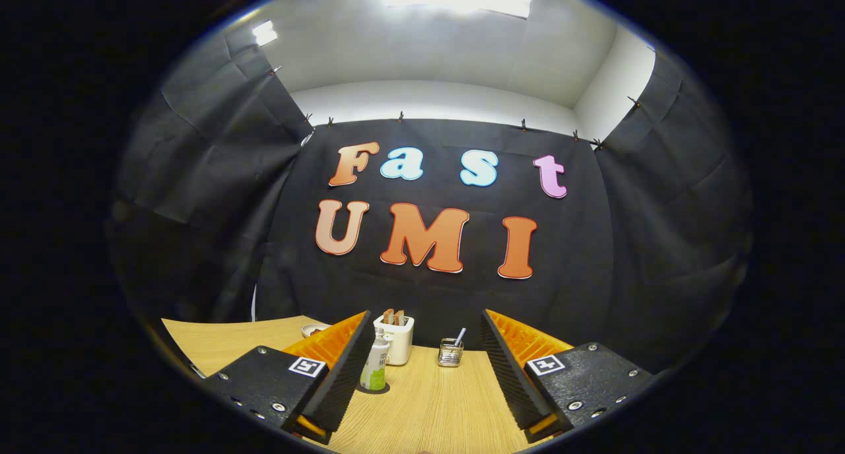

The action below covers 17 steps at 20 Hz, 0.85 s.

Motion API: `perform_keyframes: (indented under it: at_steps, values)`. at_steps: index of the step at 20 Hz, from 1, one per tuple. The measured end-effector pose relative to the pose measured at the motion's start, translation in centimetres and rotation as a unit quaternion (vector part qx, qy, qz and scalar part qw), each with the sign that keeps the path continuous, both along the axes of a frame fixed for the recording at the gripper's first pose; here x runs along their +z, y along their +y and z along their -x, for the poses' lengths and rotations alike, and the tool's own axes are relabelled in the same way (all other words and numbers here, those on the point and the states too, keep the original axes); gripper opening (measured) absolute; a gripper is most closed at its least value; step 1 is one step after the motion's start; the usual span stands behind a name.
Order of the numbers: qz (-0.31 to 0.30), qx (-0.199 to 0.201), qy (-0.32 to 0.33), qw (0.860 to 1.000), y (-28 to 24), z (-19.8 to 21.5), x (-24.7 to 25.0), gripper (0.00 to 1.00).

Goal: Take the bottle from table, then pour the juice into the cup, finally place the bottle on the coaster

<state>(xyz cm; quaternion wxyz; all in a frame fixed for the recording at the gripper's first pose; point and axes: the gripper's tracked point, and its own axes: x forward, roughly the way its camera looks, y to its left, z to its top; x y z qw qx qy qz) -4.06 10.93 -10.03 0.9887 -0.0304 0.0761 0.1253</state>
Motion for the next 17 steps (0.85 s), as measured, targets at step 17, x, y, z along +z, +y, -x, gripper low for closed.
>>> perform_keyframes:
  at_steps: [17]
  values:
    - [-0.033, 0.011, -0.023, 0.999, 2.4, 0.6, 1.2, 0.95]
